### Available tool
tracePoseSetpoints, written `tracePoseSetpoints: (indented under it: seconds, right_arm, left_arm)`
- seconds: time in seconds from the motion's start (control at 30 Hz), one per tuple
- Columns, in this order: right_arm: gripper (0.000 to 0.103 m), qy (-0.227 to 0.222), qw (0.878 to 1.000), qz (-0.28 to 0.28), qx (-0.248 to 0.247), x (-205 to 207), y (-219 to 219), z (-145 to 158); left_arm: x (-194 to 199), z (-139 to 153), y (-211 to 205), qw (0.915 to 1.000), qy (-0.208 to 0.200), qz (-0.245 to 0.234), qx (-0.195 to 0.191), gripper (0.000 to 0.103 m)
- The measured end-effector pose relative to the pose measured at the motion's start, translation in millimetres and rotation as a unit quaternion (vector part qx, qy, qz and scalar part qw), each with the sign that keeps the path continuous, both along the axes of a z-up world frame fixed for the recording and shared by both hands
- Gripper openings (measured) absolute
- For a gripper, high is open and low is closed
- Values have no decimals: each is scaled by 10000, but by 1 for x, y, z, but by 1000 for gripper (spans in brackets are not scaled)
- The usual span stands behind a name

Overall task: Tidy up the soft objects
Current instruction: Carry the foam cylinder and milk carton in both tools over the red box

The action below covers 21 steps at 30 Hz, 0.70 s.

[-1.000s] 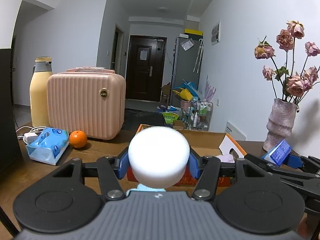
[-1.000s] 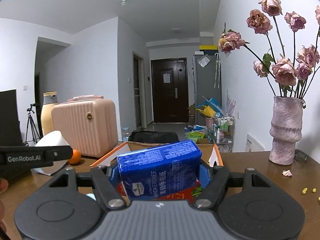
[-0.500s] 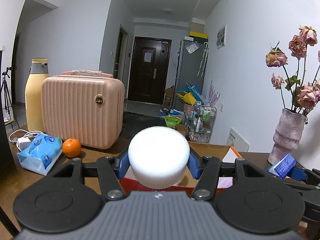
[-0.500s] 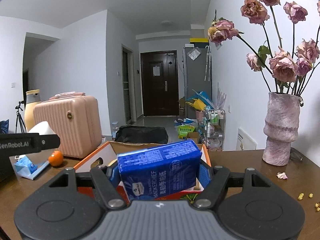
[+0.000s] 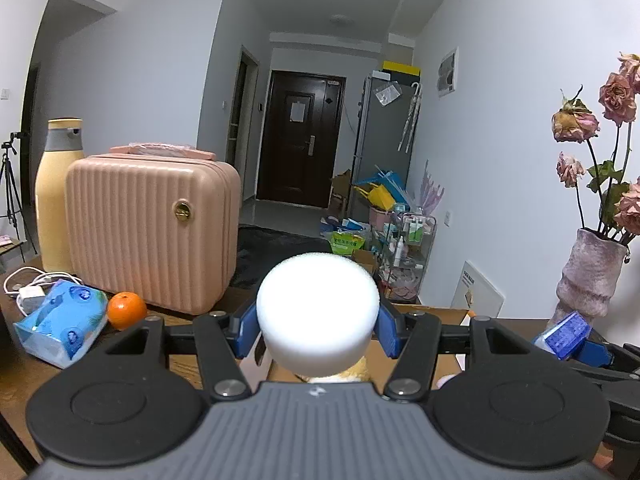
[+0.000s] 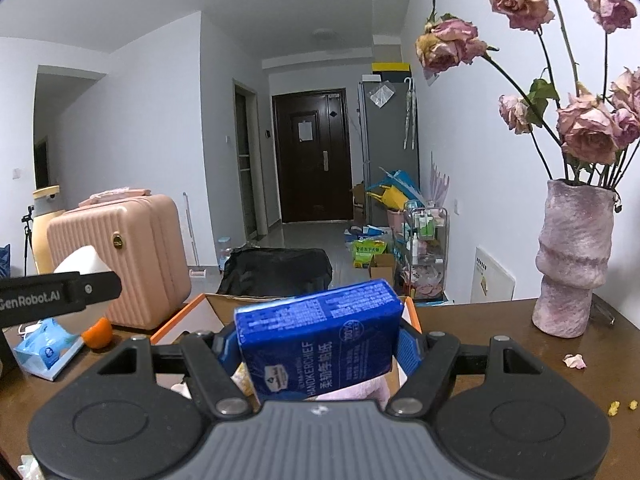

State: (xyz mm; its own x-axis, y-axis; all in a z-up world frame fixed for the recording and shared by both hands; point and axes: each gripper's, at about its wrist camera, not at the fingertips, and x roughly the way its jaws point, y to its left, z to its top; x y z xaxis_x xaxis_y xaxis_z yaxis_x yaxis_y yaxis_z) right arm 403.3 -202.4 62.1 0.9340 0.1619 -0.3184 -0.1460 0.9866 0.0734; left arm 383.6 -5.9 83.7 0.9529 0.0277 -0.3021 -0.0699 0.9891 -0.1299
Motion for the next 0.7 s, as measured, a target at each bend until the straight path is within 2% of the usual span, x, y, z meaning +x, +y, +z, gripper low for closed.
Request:
tracePoseSetpoints:
  seconds: [0.33, 0.7]
  right_arm:
    - [71, 227, 9997, -82, -97, 36, 0, 2]
    - [71, 639, 9968, -48, -474, 82, 15, -6]
  left_arm:
    - [36, -2, -8, 9998, 180, -77, 20, 59]
    - [86, -18, -6, 9980, 636, -55, -44, 59]
